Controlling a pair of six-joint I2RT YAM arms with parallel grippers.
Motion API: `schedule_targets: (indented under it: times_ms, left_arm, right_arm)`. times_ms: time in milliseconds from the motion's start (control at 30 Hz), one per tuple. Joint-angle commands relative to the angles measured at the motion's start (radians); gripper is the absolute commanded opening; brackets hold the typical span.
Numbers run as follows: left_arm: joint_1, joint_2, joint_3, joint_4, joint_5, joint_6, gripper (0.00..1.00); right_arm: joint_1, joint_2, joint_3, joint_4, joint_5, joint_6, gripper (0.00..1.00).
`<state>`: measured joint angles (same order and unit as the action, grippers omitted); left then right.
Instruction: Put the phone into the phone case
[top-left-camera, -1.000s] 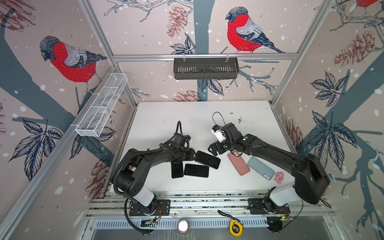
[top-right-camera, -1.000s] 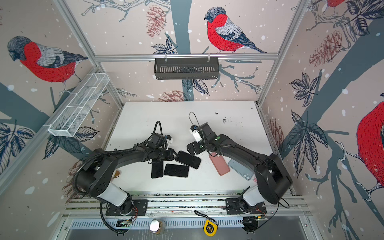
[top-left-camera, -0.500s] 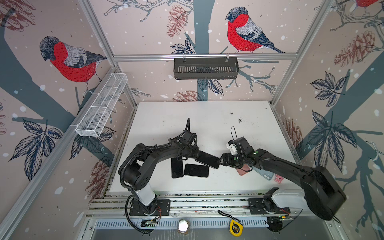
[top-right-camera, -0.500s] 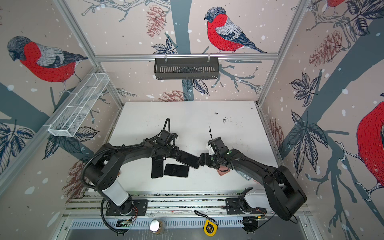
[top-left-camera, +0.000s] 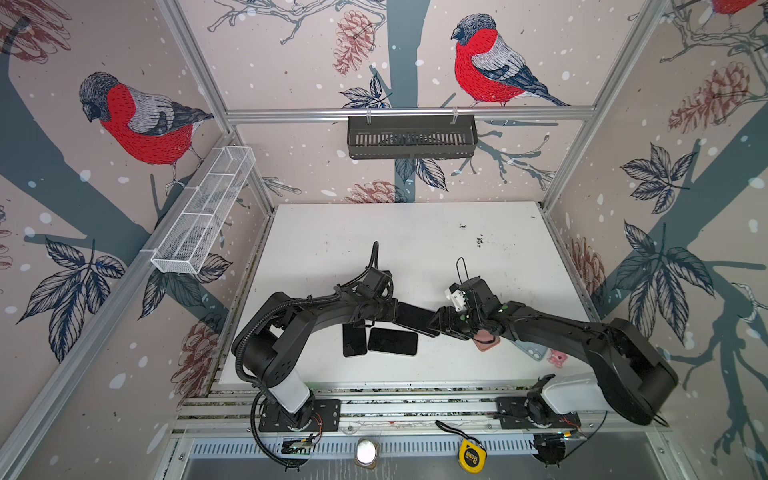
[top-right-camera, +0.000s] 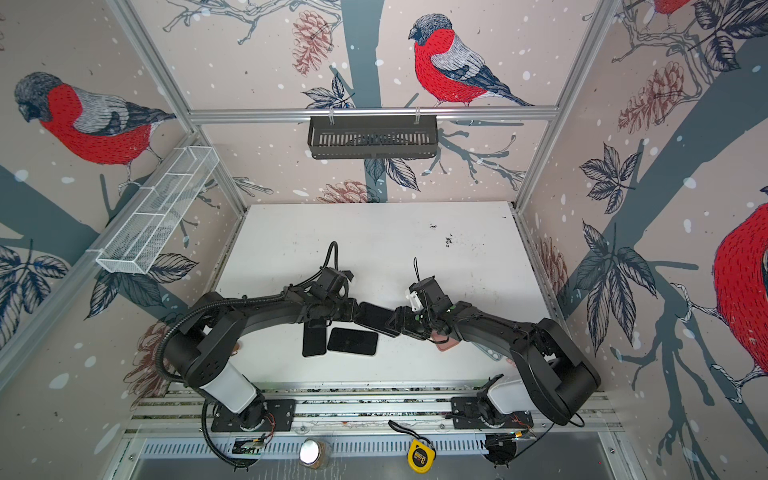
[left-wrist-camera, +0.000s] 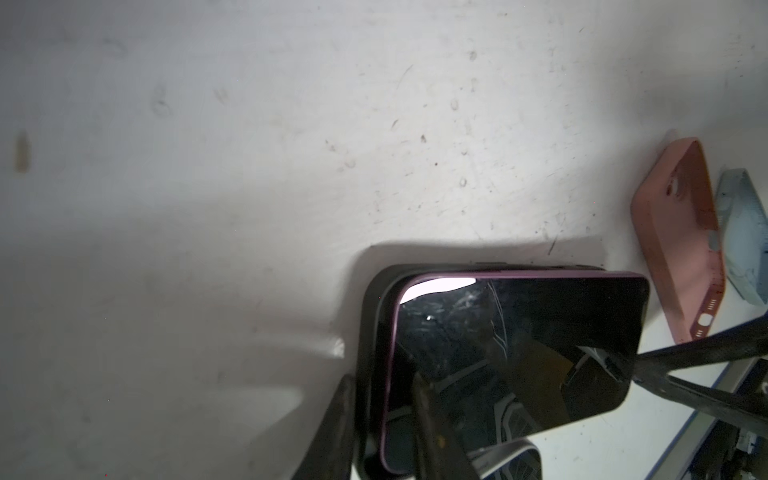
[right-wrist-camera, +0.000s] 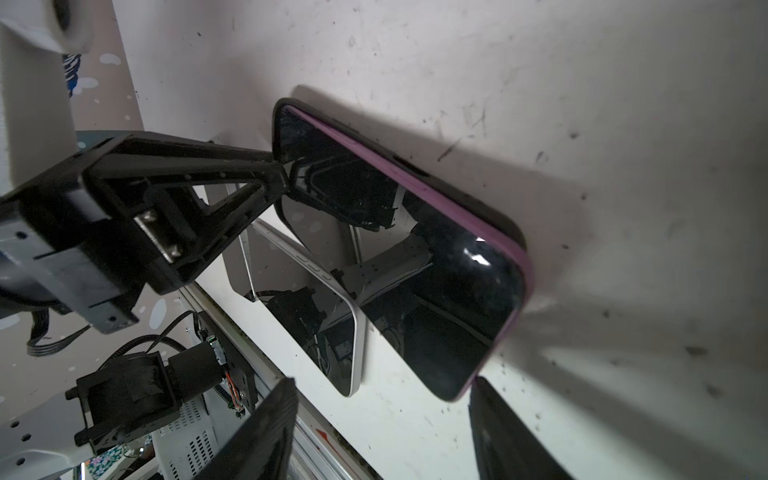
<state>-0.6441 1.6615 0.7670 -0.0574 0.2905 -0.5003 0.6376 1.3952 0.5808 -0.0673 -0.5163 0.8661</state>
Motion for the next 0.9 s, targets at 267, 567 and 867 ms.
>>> schedule_targets:
  times_ms: [267,567,867]
  left_arm:
    - [-0.034,0.045,0.031,-0.012,0.151,-0.098,0.26]
    - [-0.032,0.086,0.108,-0.16,0.001,-0.002,0.27]
    - [-0.032,0.084,0.113,-0.168,-0.04,0.033,0.27]
  right_arm:
    - [-0.107,0.025,0.065,-0.057,0.001,-0.112,0.6]
    - [-0.149,-0.007,0.1,-0.214,0.123,-0.252,0.65]
    - [-0.124,-0.018,0.13,-0.282,0.204,-0.318,0.55]
